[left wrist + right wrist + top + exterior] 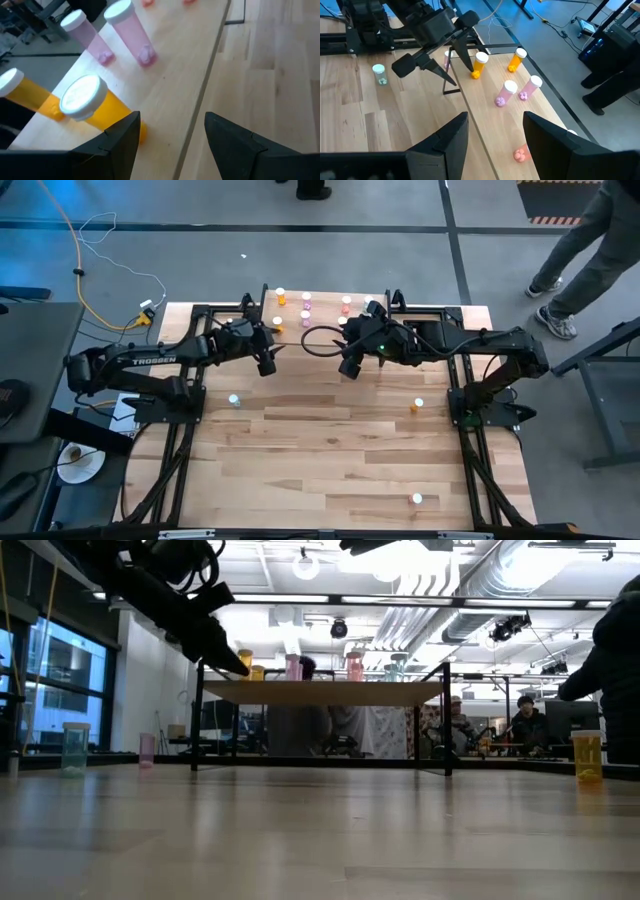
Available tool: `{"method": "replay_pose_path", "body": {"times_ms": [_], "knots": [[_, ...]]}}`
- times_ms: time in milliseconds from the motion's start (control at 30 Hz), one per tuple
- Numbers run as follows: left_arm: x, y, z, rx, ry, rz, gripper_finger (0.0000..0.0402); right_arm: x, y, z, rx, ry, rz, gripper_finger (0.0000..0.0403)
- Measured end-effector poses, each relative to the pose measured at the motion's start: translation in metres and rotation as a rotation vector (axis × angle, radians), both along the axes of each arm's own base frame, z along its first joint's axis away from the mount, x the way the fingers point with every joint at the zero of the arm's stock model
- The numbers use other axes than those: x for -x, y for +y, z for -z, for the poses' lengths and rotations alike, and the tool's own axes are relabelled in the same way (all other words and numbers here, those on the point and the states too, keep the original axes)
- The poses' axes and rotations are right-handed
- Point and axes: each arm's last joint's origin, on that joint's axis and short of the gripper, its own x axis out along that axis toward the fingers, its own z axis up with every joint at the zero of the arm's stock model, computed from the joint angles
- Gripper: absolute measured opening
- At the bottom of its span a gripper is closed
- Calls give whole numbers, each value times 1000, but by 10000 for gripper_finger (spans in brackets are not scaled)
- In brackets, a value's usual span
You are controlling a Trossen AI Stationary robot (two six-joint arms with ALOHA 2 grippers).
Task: Pick and place medicine bottles onto shelf by color
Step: Put the bottom orange pill bottle on the shelf aligned with the other orange pill bottle
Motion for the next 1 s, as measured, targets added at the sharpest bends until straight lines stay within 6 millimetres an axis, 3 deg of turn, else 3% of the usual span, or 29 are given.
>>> {"method": "replay_pose_path", "body": {"times_ms": [1000], "knots": [[2,6,-2,6,-36,-27,213,0,0,0,5,3,-3,181]]}}
